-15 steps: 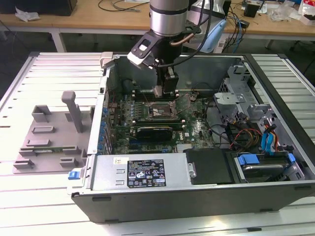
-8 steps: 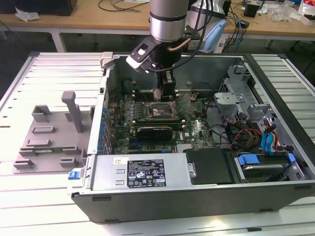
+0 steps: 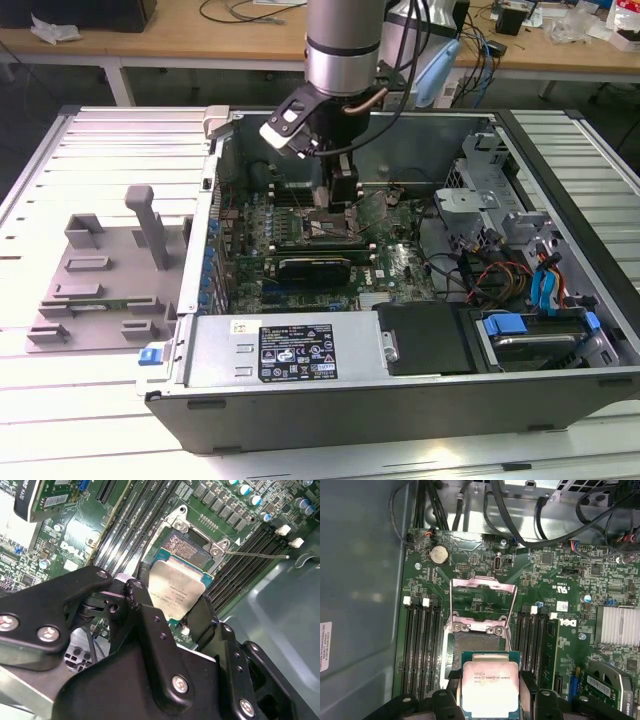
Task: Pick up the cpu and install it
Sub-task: 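Place the cpu into insertion slot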
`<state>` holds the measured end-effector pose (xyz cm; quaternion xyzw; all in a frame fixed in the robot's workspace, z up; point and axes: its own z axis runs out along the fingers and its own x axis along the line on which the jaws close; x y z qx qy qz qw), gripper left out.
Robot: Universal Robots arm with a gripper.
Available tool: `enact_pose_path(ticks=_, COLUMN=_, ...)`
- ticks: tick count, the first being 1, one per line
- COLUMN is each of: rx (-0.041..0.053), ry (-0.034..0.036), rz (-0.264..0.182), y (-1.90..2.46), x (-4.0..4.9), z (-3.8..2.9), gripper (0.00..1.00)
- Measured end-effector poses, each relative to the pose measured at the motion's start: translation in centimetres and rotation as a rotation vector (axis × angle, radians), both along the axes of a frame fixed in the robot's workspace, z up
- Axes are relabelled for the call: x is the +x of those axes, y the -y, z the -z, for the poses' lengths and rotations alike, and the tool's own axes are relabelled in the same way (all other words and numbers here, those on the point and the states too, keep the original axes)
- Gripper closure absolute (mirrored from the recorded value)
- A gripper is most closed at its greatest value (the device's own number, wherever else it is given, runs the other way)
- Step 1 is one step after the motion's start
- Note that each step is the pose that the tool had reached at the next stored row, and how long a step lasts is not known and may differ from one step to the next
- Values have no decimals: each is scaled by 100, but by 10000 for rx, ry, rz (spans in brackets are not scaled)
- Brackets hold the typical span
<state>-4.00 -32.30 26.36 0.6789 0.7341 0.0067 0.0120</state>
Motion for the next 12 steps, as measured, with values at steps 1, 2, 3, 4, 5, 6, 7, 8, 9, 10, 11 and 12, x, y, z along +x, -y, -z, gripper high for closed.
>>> enact_pose_path(ticks=1, rx=0, ry=0, rz=0, y=0, x=3, z=7, gripper=46)
enact_pose_path(ticks=2, rx=0, ry=0, rz=2, y=0, x=4, z=20, gripper=46)
enact_pose_path(ticks=3, rx=0, ry=0, rz=0, y=0, x=4, z=42, gripper=46)
enact_pose_path(ticks=4, rx=-2, ry=-1, rz=0, y=0, x=4, z=49, gripper=46)
enact_pose_path(ticks=5, rx=1, ry=22, rz=0, y=0, x=5, z=56, gripper=46)
enact_pose_path(ticks=6, rx=1, ry=64, rz=0, y=0, x=4, z=67, gripper=46)
enact_pose_path(ticks=7, rx=1, ry=100, rz=0, y=0, x=4, z=79, gripper=46)
enact_pose_path(ticks=8, rx=1, ry=112, rz=0, y=0, x=2, z=96, gripper=46)
enact_pose_path(ticks=9, rx=1, ry=115, rz=0, y=0, x=2, z=110, gripper=46)
enact_pose_path(ticks=10, rx=1, ry=117, rz=0, y=0, x=1, z=122, gripper=46)
enact_pose_path(ticks=11, rx=1, ry=118, rz=-1, y=0, x=1, z=153, gripper=46)
enact_pose_path(ticks=12, rx=1, ry=117, rz=-1, y=0, x=1, z=163, gripper=46)
